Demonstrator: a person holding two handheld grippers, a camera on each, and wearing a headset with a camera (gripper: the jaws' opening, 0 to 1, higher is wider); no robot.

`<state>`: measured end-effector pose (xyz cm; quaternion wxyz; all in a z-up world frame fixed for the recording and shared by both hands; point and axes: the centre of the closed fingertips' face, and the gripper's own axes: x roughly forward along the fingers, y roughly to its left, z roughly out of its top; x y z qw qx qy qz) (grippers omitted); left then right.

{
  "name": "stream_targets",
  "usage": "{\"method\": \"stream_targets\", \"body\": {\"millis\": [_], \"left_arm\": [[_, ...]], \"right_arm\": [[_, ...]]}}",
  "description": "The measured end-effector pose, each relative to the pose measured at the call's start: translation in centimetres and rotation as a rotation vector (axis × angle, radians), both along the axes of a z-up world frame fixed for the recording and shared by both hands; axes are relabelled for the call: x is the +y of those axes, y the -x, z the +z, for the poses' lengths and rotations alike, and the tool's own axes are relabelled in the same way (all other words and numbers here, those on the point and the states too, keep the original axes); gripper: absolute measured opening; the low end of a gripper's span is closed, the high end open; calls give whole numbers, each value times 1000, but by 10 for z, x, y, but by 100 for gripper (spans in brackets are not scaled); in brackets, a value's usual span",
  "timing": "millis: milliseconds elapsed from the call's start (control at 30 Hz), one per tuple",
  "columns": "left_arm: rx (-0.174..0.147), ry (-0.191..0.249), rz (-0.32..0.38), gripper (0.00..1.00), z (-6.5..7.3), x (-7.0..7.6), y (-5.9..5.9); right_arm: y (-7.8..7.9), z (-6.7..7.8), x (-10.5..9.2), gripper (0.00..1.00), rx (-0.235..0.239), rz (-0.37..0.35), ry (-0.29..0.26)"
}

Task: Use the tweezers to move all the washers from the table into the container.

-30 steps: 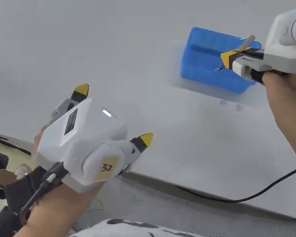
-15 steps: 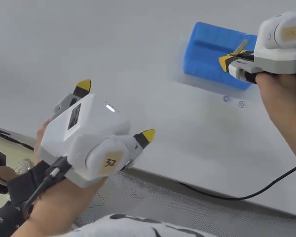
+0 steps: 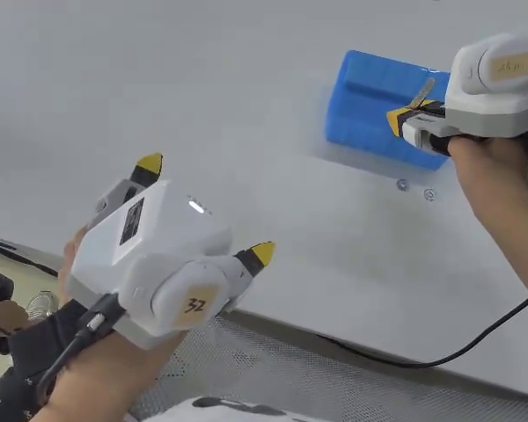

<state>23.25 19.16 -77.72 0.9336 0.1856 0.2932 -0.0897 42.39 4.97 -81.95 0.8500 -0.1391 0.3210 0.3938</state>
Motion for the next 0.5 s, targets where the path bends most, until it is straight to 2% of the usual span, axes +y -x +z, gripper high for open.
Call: {"method": "stream_targets", "body": {"millis": [233,300,367,433,500], "left_arm": [[-5,10,-3,90,1,-1,-1],[-6,8,-5,90,1,-1,-1],[-6,8,-6,91,1,-1,-1],[-6,6,-4,90,1,0,-1],[-8,9,-1,90,1,0,-1]], "right_arm": [[-2,0,-1,4,8,-14,-10],[-1,0,-3,4,-2,-9,3],[0,3,-4,4,-13,-4,3],[5,13,-2,4,-19,-2,-12],[2,19,-4,4,-30,-8,-29]]}}
